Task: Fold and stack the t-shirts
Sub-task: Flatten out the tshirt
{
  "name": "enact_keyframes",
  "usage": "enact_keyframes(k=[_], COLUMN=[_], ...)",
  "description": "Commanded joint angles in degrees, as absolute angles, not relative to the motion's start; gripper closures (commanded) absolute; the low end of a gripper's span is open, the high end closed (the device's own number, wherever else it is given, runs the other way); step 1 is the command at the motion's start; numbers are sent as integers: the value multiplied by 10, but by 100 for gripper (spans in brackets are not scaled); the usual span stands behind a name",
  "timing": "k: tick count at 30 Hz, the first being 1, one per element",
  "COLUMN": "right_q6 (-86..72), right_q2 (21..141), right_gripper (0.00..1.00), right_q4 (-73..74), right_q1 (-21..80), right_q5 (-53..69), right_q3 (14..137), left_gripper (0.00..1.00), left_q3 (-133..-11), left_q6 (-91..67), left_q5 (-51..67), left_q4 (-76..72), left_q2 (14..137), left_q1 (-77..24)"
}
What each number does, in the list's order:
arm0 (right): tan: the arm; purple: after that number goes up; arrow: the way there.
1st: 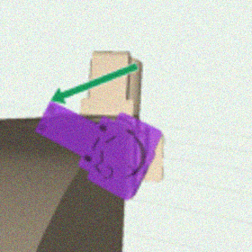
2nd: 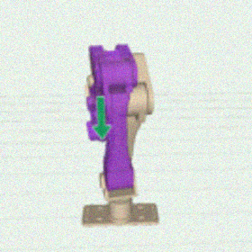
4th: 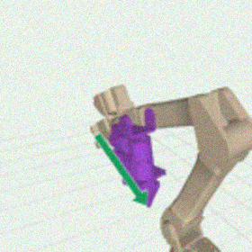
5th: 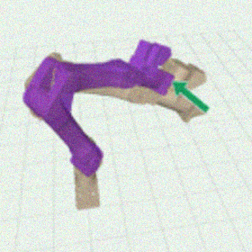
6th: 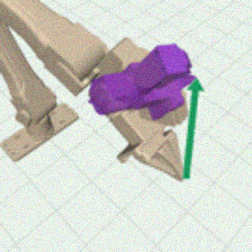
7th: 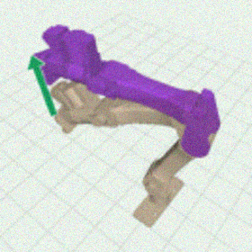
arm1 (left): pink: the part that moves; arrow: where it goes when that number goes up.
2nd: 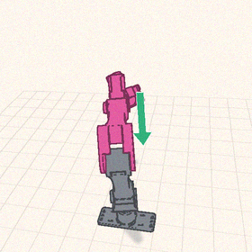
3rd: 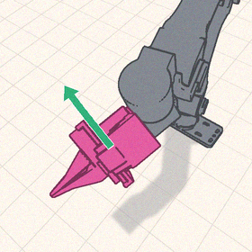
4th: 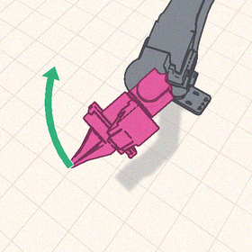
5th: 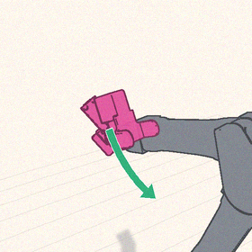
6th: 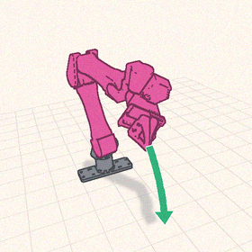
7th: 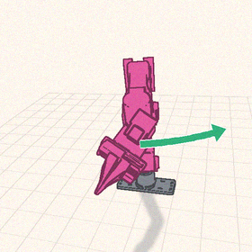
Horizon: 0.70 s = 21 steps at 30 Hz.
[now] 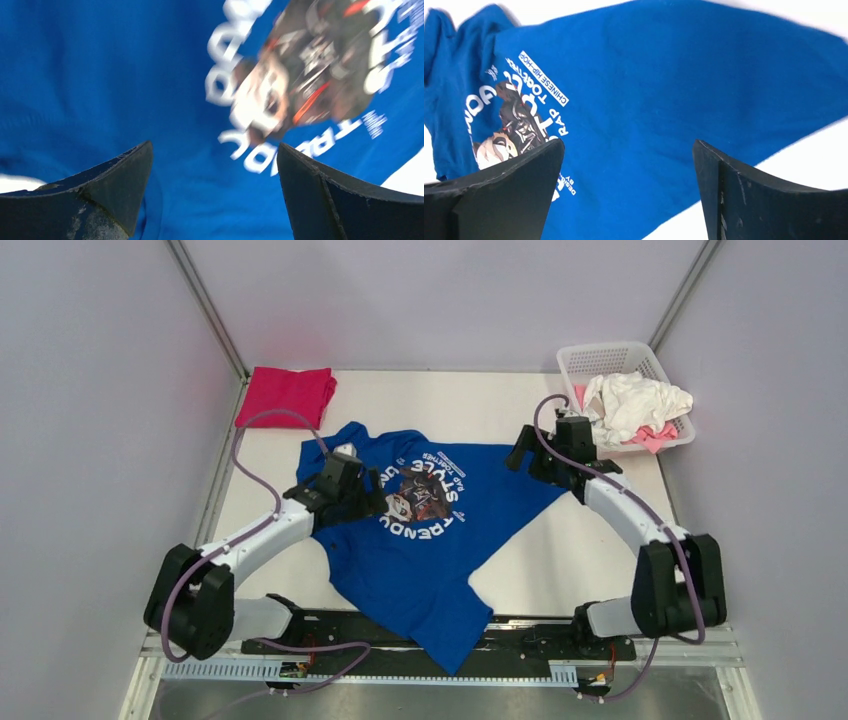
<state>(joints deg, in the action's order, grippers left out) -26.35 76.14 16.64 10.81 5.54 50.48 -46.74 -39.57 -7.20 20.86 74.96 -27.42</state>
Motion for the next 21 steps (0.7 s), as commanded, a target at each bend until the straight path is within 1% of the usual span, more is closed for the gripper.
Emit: enact_keyframes(k=[1,2,5,7,9,11,12,15,16,17,18,19,20,21], right_q6=[-250,-253,-263,-271,-275,-286,-293,-312,-316,-321,-328,-334,-342,-349], right_q2=[855,875,926,951,971,986,990,980,971,961,945,930,911,895], right_gripper=[0,0,0,0,0,0,0,0,0,0,0,0,0,1], right_q4=[122,119,105,101,97,96,94,84,85,85,87,90,94,99], right_q1=[121,125,136,137,137,138,137,138,138,139,141,145,156,167], right_q5=[131,131,127,128,121,110,110,116,116,115,113,112,109,107], right_q3=[559,567,576,576,572,564,555,508,491,469,447,427,408,390], left_gripper=[0,0,0,0,0,0,0,0,0,0,0,0,0,0], left_q3=[-369,-346,-328,-324,-337,-379,-421,-514,-570,-631,-664,-737,-778,-855], left_q6=[-479,-482,-490,-492,-481,-469,-464,-449,-441,-434,-426,-421,-409,-406], left_q5=[-25,-31,-47,-45,-52,-78,-83,-37,-31,-26,-28,-29,-29,-25], left_q4=[205,202,186,151,119,127,138,152,163,170,189,201,221,234], left_q2=[661,648,655,687,746,819,872,980,1029,1053,1102,1152,1176,1226], left_q1=[-280,-280,-280,-280,-276,-259,-242,-209,-202,-201,-201,-200,-201,-201])
